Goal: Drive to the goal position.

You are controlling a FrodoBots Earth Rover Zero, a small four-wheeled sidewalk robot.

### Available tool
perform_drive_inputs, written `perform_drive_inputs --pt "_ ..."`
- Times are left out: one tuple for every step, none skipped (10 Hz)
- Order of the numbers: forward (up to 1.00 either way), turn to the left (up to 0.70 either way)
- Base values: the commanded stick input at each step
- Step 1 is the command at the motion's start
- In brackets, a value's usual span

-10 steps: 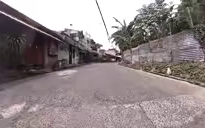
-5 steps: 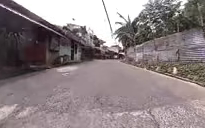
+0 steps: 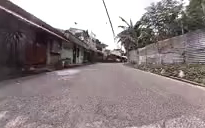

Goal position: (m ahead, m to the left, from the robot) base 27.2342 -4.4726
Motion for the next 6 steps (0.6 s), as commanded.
perform_drive_inputs --pt "0.5 0.07" --pt "0.5 0.07" --pt "0.5 0.07" --pt "0.5 0.07" --pt "0.5 0.07" --pt "0.5 0.07"
